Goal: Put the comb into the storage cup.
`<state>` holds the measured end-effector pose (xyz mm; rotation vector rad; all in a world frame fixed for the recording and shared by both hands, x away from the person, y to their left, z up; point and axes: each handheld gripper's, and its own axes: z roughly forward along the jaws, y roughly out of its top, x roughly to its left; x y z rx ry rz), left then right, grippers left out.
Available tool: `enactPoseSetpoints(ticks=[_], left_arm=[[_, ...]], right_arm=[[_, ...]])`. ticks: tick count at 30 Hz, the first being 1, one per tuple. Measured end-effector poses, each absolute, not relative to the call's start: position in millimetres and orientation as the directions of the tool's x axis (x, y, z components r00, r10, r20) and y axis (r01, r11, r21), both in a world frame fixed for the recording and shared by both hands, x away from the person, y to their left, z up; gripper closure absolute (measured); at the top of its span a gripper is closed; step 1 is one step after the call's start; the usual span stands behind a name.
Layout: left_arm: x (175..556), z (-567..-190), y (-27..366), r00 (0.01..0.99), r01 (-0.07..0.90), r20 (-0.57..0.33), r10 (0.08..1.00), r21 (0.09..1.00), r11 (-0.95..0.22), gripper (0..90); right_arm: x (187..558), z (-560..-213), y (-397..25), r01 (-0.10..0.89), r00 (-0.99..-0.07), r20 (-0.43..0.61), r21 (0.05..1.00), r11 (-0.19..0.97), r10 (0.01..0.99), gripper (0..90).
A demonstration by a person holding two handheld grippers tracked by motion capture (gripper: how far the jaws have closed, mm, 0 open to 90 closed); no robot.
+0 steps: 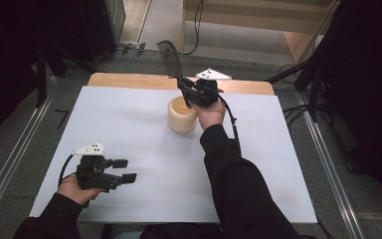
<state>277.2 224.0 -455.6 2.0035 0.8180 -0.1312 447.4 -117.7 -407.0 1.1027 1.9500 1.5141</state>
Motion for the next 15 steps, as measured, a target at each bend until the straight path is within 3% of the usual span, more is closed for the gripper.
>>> enactPoseSetpoints(ticks=[15], left_arm=[[277,-455,224,0.776,0.590,-0.394,0.493,0.730,-0.345,25.4]], right_arm=[[456,-433,-114,0.344,-0.589,0.134,0.934,0.097,0.797,70.2]])
